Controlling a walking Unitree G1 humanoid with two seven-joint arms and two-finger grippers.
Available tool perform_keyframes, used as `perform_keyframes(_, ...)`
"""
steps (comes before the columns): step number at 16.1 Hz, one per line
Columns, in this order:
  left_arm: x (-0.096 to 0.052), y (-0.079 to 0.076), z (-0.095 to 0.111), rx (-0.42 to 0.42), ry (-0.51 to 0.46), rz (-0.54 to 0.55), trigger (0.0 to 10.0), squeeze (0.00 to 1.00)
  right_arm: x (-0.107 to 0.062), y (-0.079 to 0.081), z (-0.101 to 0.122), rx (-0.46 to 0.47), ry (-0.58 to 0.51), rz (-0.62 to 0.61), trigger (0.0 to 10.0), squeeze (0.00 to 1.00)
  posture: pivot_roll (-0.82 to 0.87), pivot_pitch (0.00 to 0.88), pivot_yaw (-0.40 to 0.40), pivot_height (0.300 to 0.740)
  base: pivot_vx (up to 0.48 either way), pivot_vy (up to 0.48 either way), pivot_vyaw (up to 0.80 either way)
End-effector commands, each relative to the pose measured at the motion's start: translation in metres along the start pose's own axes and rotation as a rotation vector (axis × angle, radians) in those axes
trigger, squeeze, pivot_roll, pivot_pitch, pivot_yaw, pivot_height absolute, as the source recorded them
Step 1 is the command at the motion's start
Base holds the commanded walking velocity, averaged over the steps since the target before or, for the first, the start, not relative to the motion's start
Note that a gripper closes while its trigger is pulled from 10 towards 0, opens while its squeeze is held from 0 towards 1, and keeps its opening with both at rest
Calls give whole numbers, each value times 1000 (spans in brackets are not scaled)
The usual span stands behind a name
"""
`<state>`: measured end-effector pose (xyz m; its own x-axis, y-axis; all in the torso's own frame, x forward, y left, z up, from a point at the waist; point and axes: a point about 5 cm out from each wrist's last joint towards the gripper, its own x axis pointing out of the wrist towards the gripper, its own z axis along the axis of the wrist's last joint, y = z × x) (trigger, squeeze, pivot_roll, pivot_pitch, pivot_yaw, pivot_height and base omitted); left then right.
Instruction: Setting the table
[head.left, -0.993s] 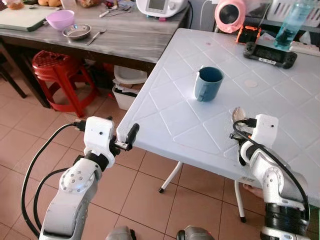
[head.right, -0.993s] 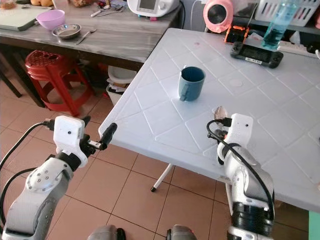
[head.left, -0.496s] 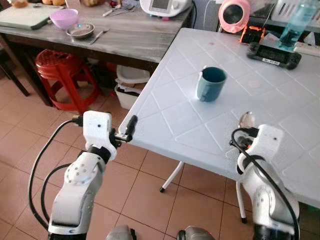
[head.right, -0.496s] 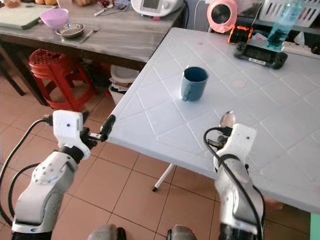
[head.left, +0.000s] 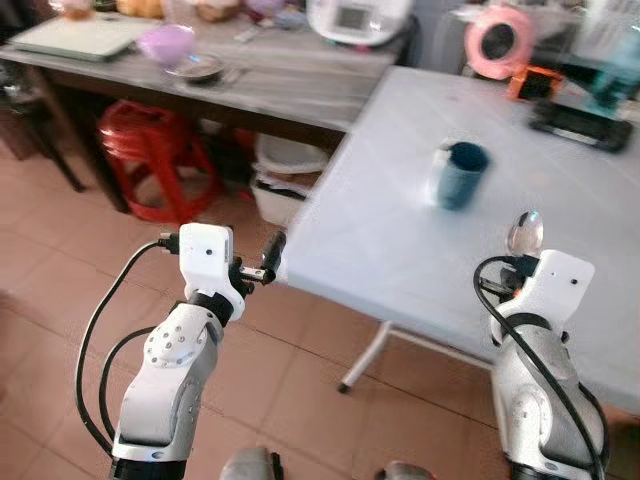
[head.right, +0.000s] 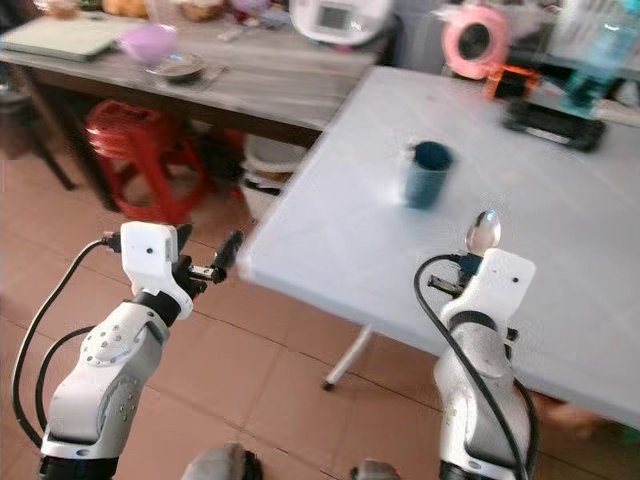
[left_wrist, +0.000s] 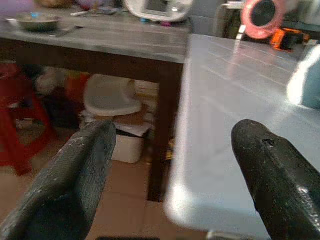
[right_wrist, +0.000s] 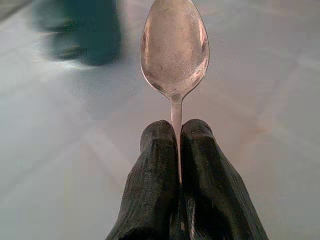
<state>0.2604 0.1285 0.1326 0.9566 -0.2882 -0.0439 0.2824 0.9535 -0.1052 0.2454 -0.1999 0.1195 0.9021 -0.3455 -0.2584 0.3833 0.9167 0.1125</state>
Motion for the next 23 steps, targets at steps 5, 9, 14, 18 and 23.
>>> perform_keyframes(5,9,3,9,9,-49,3,10000,0,3,6,9,-16,-63,12,10000,0,-53,0,6,740,0,471,0)
perform_keyframes(9,12,-1,9,60,-61,-36,10000,0,3,9,15,-18,-104,15,10000,0,-55,0,11,740,252,363,0)
perform_keyframes(14,12,-2,9,89,-66,-18,10000,0,2,9,16,-31,-135,21,10000,0,-54,0,13,740,443,0,0)
perform_keyframes(18,12,-3,7,81,-65,-13,10000,0,2,10,18,-52,-158,32,10000,0,-55,0,13,740,465,0,0)
perform_keyframes(23,14,-2,5,53,-51,4,10000,0,2,10,19,-59,-167,37,10000,0,-59,0,12,740,405,177,0)
